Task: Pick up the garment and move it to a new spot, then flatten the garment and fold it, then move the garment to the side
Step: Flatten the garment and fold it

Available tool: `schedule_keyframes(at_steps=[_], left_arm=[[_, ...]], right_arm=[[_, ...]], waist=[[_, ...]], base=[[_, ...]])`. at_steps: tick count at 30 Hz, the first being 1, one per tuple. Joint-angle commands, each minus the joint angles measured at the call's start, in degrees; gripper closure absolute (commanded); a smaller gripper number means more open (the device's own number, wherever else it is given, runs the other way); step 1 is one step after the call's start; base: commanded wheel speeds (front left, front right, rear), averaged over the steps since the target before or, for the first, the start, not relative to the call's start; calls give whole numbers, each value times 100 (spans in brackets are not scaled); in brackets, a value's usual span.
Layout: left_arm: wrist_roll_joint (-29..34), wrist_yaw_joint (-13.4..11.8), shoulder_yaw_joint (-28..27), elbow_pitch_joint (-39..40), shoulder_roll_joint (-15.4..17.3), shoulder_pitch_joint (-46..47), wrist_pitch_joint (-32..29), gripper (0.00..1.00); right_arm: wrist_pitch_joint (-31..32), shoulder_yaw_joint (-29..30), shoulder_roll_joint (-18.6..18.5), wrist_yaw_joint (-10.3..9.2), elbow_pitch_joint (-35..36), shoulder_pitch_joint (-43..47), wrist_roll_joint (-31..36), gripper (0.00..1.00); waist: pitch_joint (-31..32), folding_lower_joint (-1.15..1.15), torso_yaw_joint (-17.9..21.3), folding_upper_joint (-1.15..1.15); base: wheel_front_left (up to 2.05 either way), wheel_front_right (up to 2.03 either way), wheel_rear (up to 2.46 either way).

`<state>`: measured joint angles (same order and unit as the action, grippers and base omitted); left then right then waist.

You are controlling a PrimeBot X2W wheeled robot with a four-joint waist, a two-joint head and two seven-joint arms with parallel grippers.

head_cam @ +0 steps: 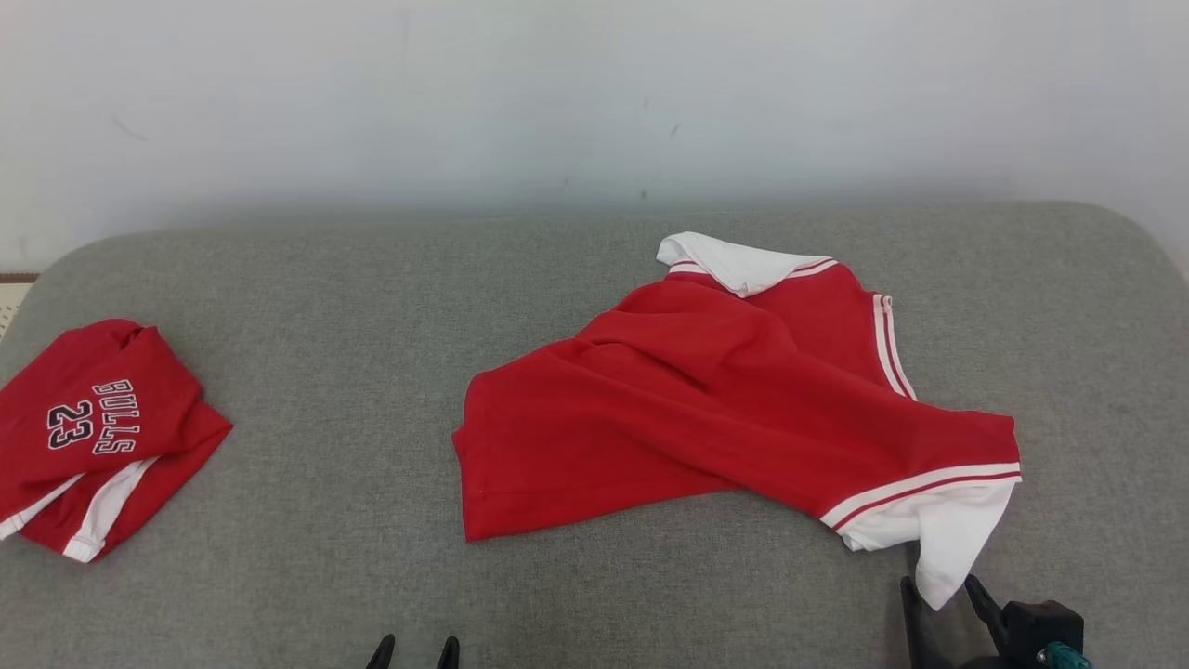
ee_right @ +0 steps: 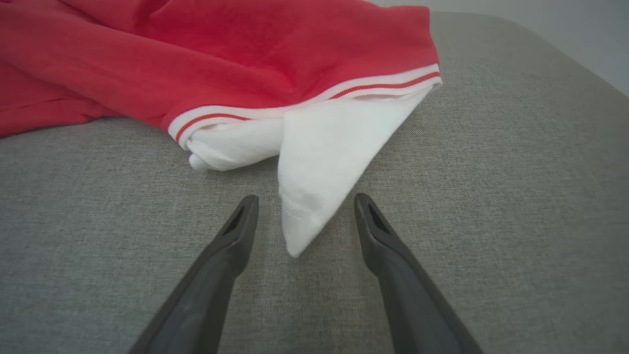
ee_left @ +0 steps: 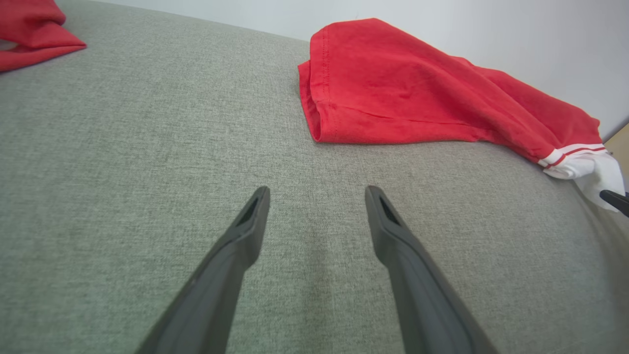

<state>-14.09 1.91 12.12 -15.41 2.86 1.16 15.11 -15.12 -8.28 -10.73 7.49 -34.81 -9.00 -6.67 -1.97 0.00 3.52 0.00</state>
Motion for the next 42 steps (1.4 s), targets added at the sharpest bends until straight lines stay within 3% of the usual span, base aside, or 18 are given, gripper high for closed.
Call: schedule_keyframes(at_steps=[1, 3, 4, 5, 6, 7, 14, 20, 23, 29, 31, 32, 35, 42], left_arm=[[11, 0, 4, -21, 7, -81, 7, 0], [25, 1, -8, -12, 7, -75, 7, 0], [35, 8, -16, -9, 7, -74, 7, 0], [43, 15, -23, -6, 7, -72, 7, 0], [49, 17, -30, 0, 7, -66, 7, 0], [55, 14, -40, 8, 7, -58, 7, 0], [93, 33, -83, 10, 7, -52, 7, 0], [92, 22, -114, -6, 7, -120, 7, 0], [104, 24, -114, -21, 6, -123, 7, 0], [58, 6, -81, -34, 6, -112, 7, 0], [45, 3, -82, -26, 8, -96, 7, 0], [40, -7, -81, -20, 6, -82, 7, 0], [48, -40, -116, 7, 7, -63, 7, 0], [124, -110, -286, 32, 8, -6, 7, 0]], right_arm=[[-3, 9, 38, 1, -22, -58, -54, 0], [-3, 89, 112, 1, -133, -66, -139, 3], [-2, 127, 147, 1, -170, -68, -162, 21], [-3, 126, 159, 1, -179, -81, -151, 49], [-3, 133, 163, 1, -160, -94, -177, 66], [-3, 159, 177, 1, -138, -91, -227, 100], [-3, -166, 200, 1, 536, -156, -456, 100], [-3, -945, 126, 1, 1863, -286, -1098, 100], [-2, -964, -45, -1, 2310, -256, -1416, 100], [-3, -1071, -663, -1, 1953, 71, -1637, 100], [-2, -1074, -910, -1, 1636, 234, -1530, 13], [-4, -1032, -982, -1, 1524, 294, -1496, 0], [-4, -672, -1153, -1, 1207, 443, -1279, 0], [-3, 97, -983, 0, 1107, 546, -707, 0]], waist=[[-6, 0, -26, 0], [-20, 0, -53, 0], [-27, 0, -64, 0], [-35, 0, -73, 0], [-45, 0, -76, 0], [-57, 0, -75, 0], [-76, 0, -10, 0], [-16, 0, 97, 0], [0, 0, 139, 0], [16, 0, 189, 0], [12, 0, 211, 0], [11, 0, 222, 0], [11, 0, 291, 0], [51, 0, 433, 0]], base=[[0, 0, 0], [0, 0, 0], [0, 0, 0], [0, 0, 0], [0, 0, 0], [0, 0, 0], [0, 0, 0], [0, 0, 0], [0, 0, 0], [0, 0, 0], [0, 0, 0], [0, 0, 0], [0, 0, 0], [0, 0, 0]])
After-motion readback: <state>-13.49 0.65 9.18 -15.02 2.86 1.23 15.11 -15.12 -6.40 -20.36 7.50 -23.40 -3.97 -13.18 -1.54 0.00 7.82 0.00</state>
